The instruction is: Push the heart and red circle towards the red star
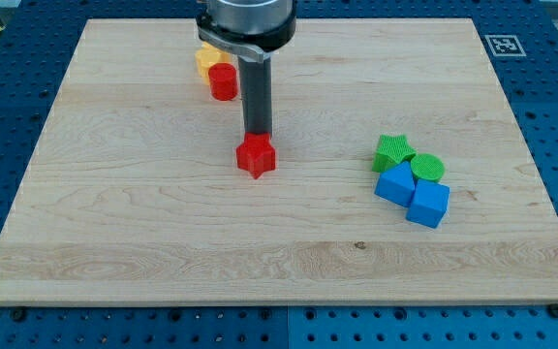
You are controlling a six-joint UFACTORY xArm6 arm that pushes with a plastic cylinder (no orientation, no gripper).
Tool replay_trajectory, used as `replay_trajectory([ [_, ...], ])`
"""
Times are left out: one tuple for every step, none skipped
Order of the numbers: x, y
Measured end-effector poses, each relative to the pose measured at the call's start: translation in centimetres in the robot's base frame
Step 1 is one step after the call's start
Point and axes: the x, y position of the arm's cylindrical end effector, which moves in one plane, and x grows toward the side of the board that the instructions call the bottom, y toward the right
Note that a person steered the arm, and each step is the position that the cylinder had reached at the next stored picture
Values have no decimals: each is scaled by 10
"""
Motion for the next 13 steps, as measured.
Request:
replay_trajectory([
  [-6, 0],
  [-33, 0],
  [-50, 9],
  [-47, -32],
  [-43, -88],
  [-69, -97],
  [-102, -97],
  [-127, -95],
  [-150, -88],
  [-167, -75],
  [-164, -51],
  [-164, -54],
  [-164, -93],
])
